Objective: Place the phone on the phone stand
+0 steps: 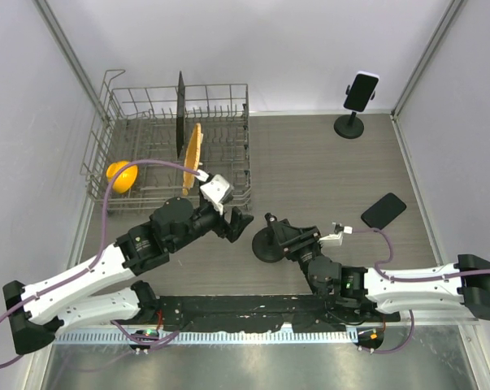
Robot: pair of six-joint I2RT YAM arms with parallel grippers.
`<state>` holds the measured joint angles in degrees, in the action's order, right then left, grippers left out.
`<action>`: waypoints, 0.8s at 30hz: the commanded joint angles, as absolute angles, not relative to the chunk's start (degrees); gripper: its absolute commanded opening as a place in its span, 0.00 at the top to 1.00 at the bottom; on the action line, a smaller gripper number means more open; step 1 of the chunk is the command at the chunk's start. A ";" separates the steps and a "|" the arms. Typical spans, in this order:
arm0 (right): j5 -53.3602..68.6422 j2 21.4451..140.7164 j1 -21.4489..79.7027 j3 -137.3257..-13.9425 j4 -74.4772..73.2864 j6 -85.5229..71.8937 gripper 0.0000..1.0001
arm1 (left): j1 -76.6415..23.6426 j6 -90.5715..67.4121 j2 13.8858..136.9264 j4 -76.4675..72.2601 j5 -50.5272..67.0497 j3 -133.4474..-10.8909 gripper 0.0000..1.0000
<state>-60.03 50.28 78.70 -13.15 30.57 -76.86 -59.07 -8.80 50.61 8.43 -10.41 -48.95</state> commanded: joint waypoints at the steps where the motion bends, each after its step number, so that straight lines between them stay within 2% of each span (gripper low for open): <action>1: -64.07 50.54 79.10 -11.96 32.87 -84.54 0.85 | -58.09 -6.86 50.27 2.28 -0.18 -49.30 0.20; 3: -63.72 50.27 79.10 -11.43 32.35 -88.58 0.84 | -58.10 -6.07 50.80 2.81 5.16 -49.74 0.19; 7: -61.71 49.48 78.93 -10.37 31.29 -96.49 0.96 | -58.10 -5.10 50.63 3.78 4.75 -49.92 0.18; 12: -60.91 49.31 79.10 -10.89 30.50 -98.79 0.97 | -58.10 -5.18 49.92 3.16 4.83 -49.39 0.17; 14: -61.08 49.04 79.01 -11.51 29.45 -98.18 0.86 | -58.10 -5.80 50.27 3.43 5.62 -49.57 0.18; 15: -61.08 48.87 79.01 -11.51 29.36 -97.13 0.68 | -58.10 -5.97 50.36 3.34 5.89 -49.57 0.18; 17: -60.39 47.91 79.01 -12.82 25.96 -94.23 0.41 | -58.10 -6.59 50.62 3.17 6.59 -49.57 0.17; 18: -60.12 47.47 79.01 -13.62 24.01 -93.00 0.15 | -58.10 -6.68 50.80 3.08 6.85 -49.66 0.18; 24: -57.31 40.89 79.01 -17.41 8.10 -83.77 0.13 | -58.10 -6.59 50.01 3.34 6.68 -49.75 0.17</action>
